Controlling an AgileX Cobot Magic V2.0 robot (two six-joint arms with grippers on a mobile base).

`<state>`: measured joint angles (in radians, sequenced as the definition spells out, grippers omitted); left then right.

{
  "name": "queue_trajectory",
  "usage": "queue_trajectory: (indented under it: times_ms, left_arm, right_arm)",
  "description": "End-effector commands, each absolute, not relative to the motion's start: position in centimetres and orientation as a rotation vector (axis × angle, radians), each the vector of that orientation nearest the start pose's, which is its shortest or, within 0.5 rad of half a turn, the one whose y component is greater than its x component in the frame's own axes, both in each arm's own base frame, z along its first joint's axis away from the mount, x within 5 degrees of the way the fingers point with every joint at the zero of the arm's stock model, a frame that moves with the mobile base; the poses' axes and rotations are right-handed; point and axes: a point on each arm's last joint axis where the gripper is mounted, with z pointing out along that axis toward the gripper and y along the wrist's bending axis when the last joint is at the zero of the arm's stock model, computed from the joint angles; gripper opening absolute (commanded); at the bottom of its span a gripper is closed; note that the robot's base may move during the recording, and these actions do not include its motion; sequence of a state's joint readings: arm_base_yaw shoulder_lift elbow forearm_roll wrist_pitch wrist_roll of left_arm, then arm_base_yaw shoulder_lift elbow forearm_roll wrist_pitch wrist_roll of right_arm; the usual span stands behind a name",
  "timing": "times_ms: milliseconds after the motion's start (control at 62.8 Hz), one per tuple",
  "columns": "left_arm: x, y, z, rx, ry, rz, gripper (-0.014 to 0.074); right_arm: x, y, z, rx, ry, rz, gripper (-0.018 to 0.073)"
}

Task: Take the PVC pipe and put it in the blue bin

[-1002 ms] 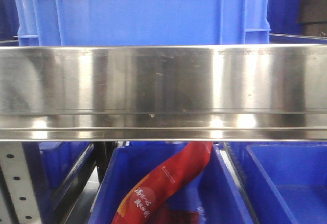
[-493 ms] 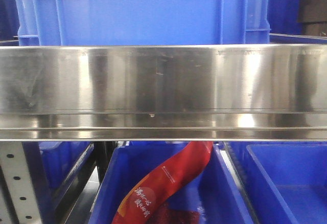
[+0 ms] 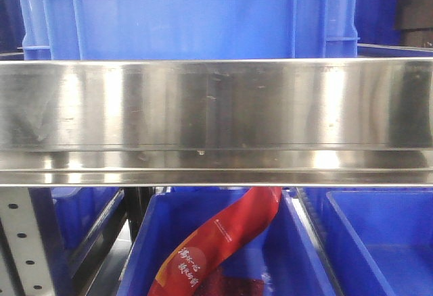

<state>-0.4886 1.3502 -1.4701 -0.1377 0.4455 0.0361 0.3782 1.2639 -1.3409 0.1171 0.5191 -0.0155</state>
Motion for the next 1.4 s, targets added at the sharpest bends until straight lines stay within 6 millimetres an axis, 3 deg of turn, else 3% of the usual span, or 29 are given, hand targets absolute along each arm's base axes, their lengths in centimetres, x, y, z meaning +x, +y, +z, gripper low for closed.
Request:
queue_trajectory:
  times_ms: [0,175,255,334,509,589,732,859,939,1114,1193,1384]
  left_arm:
    - [28.3,-15.9,45.4,0.394,1.806,-0.485,-0.0111]
    - [30.6,-17.1,43.4,0.399,1.851,-0.475,-0.0107]
    - [31.0,-17.4,42.8,0.404,1.873,-0.472,-0.005]
    - [31.1,-17.4,42.6,0.406,1.882,-0.47,0.006]
    - [31.1,-17.4,42.6,0.406,1.883,-0.47,0.0349]
    - [31.1,-17.4,42.6,0.406,1.883,-0.47,0.0404]
    - [31.0,-17.3,42.8,0.406,1.879,-0.471,0.0405]
    - [29.9,-16.7,44.2,0.399,1.837,-0.479,0.0329]
    - [28.7,-16.1,45.6,0.392,1.797,-0.486,0.0215]
    - [27.4,-15.4,47.0,0.385,1.752,-0.491,-0.0111]
    - [27.4,-15.4,47.0,0.387,1.752,-0.487,-0.0111]
    - [26.9,-15.2,47.2,0.384,1.763,-0.506,-0.0111]
  right_arm:
    - [27.4,11.6,43.2,-0.342,1.96,0.363,-0.0168]
    - [29.4,12.5,42.1,-0.35,2.008,0.358,-0.0167]
    - [29.5,12.5,42.0,-0.351,2.014,0.357,-0.0124]
    - [29.5,12.5,42.0,-0.351,2.016,0.357,0.0003]
    - [29.5,12.5,42.0,-0.349,2.009,0.358,0.0375]
    - [29.5,12.5,42.1,-0.349,2.007,0.358,0.0426]
    - [29.5,12.5,42.1,-0.349,2.006,0.358,0.0423]
    - [28.5,12.1,42.9,-0.351,1.997,0.361,0.0406]
    - [27.5,11.7,43.8,-0.348,1.97,0.365,0.0307]
    - [26.1,11.1,45.3,-0.341,1.915,0.372,-0.0032]
    - [26.3,11.1,45.4,-0.346,1.896,0.348,-0.0169]
    - [26.1,11.0,45.8,-0.34,1.877,0.348,-0.0162]
